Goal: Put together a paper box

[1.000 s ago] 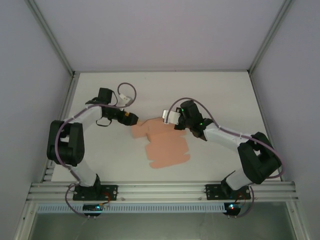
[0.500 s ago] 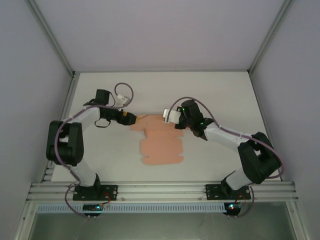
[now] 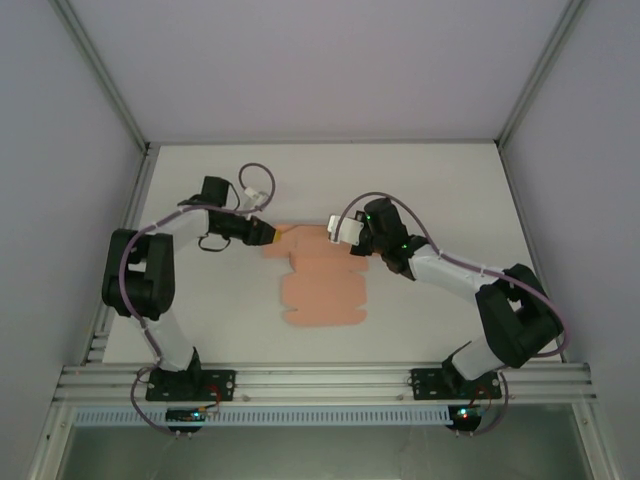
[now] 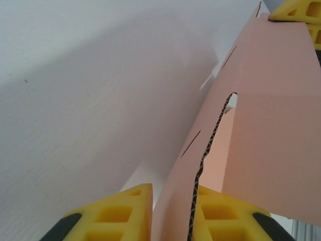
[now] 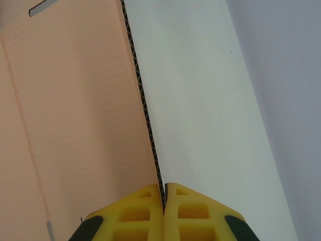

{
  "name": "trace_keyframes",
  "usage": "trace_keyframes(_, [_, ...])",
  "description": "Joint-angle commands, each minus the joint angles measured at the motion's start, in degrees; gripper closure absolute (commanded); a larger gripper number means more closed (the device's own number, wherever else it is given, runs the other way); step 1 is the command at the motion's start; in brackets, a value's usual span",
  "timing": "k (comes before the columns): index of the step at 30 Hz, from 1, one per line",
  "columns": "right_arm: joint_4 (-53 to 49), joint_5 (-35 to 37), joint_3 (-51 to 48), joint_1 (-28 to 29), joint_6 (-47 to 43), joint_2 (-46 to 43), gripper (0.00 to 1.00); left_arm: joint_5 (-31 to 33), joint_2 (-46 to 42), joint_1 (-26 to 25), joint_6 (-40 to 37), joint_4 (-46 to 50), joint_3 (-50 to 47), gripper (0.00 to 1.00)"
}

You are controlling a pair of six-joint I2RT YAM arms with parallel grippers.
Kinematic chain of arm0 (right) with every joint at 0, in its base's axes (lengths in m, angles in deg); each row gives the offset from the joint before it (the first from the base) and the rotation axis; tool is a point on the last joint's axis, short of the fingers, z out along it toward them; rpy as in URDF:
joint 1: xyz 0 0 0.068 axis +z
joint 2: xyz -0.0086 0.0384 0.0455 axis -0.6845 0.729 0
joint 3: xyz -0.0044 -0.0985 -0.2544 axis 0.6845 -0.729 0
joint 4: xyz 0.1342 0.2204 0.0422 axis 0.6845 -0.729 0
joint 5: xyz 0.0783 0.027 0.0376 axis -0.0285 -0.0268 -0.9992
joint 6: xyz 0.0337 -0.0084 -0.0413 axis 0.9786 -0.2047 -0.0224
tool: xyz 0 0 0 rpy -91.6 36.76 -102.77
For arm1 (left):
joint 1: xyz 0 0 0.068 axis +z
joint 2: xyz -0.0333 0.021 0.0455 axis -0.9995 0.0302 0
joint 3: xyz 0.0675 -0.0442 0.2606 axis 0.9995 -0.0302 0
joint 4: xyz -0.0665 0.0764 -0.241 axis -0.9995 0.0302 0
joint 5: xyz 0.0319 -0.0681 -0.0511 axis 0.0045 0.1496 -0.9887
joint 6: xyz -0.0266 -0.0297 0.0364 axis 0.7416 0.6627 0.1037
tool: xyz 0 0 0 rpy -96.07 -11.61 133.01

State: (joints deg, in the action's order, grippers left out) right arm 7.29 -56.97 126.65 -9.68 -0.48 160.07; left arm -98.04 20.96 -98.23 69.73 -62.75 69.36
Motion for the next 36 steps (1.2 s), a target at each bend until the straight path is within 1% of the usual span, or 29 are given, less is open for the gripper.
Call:
trace_keyframes(1, [2.0, 0.4, 0.9, 0.3, 1.1, -1.2, 1.00, 8.7, -1.8, -0.5, 3.9, -2.6, -0.2, 0.85])
trace_keyframes(3, [2.3, 1.2, 1.1, 0.8, 1.1, -1.2, 1.00, 17.0, -2.7, -2.2, 7.9, -4.9, -0.5, 0.96])
trace_keyframes(5, [2.8, 2.5, 0.9, 1.7, 1.2, -1.1, 1.00, 27.3, -4.1, -4.8, 11.7, -7.7, -1.2, 0.99])
trace_keyframes(7, [3.0, 4.3, 0.8, 3.1, 1.1, -1.1, 1.00, 39.5, -5.8, -8.4, 15.5, -9.9, -1.8, 0.96])
trace_keyframes(8, [3.3, 5.3, 0.7, 3.8, 0.8, -1.0, 1.00, 44.2, -6.2, -10.1, 16.5, -9.9, -1.7, 1.00])
trace_keyframes(9, [3.8, 6.5, 0.5, 4.4, 0.5, -0.9, 1.00, 48.9, -6.7, -11.9, 18.1, -10.4, -1.7, 1.00])
trace_keyframes(10, [4.5, 7.7, 0.3, 4.9, 0.1, -0.8, 1.00, 52.3, -7.3, -13.3, 19.8, -11.3, -2.1, 1.00])
trace_keyframes(12, [6.9, 10.5, -0.4, 5.7, 0.0, -0.9, 1.00, 57.2, -8.4, -15.3, 24.1, -13.0, -3.0, 1.00])
trace_keyframes(14, [10.8, 12.9, -1.5, 6.2, -0.1, -0.9, 1.00, 61.6, -9.3, -17.1, 26.6, -13.4, -3.6, 1.00])
trace_keyframes(16, [13.9, 15.2, -2.2, 6.9, -1.0, -0.8, 1.00, 69.6, -10.1, -19.8, 29.2, -14.3, -4.3, 1.00])
trace_keyframes(18, [16.1, 16.8, -2.8, 7.8, -1.4, -0.6, 1.00, 76.4, -10.3, -22.8, 31.7, -15.1, -4.6, 0.96])
trace_keyframes(19, [17.1, 17.2, -3.1, 8.1, -1.5, -0.5, 1.00, 78.8, -10.1, -24.0, 33.0, -15.5, -4.7, 0.97])
trace_keyframes(21, [18.1, 17.6, -3.5, 8.8, -1.7, -0.3, 1.00, 81.0, -9.8, -26.1, 34.9, -16.7, -5.0, 0.98])
trace_keyframes(22, [18.1, 17.9, -3.5, 8.9, -1.7, -0.3, 1.00, 80.7, -9.7, -26.5, 35.9, -16.9, -5.0, 1.00])
trace_keyframes(24, [18.5, 18.5, -3.6, 9.0, -1.8, 0.1, 1.00, 79.9, -10.0, -26.7, 38.8, -17.7, -5.7, 1.00])
trace_keyframes(26, [20.5, 19.2, -4.6, 9.0, -2.3, 0.3, 1.00, 78.2, -10.5, -26.8, 39.8, -18.5, -6.3, 1.00])
trace_keyframes(27, [21.5, 18.9, -5.1, 9.1, -2.8, 0.4, 1.00, 77.6, -10.9, -26.8, 40.1, -18.6, -6.7, 0.98])
trace_keyframes(29, [21.9, 17.4, -5.6, 8.8, -3.9, 0.4, 1.00, 76.6, -12.0, -26.8, 39.6, -20.0, -8.2, 0.81])
trace_keyframes(30, [21.4, 16.6, -5.4, 8.3, -4.6, 0.7, 1.00, 76.0, -12.7, -26.5, 38.8, -20.5, -9.0, 0.78])
trace_keyframes(31, [20.9, 16.2, -4.6, 7.7, -5.4, 1.2, 1.00, 75.8, -13.5, -26.2, 37.5, -20.6, -9.7, 0.70])
trace_keyframes(32, [21.1, 16.4, -4.0, 7.3, -6.0, 1.7, 1.00, 75.8, -14.4, -25.6, 36.8, -19.8, -10.0, 0.57])
trace_keyframes(33, [21.6, 16.1, -3.5, 7.0, -7.2, 2.3, 1.00, 75.5, -15.6, -24.6, 36.7, -18.7, -10.1, 0.52])
trace_keyframes(34, [22.5, 15.4, -3.3, 6.6, -8.9, 2.9, 1.00, 73.5, -17.1, -23.3, 35.8, -18.0, -10.5, 0.44])
trace_keyframes(35, [23.9, 14.7, -3.4, 6.3, -10.7, 3.6, 1.00, 71.7, -18.6, -22.0, 35.7, -17.3, -10.8, 0.35])
trace_keyframes(36, [26.2, 13.7, -3.6, 5.9, -12.2, 4.4, 1.00, 69.8, -20.2, -20.8, 36.0, -17.0, -11.4, 0.23])
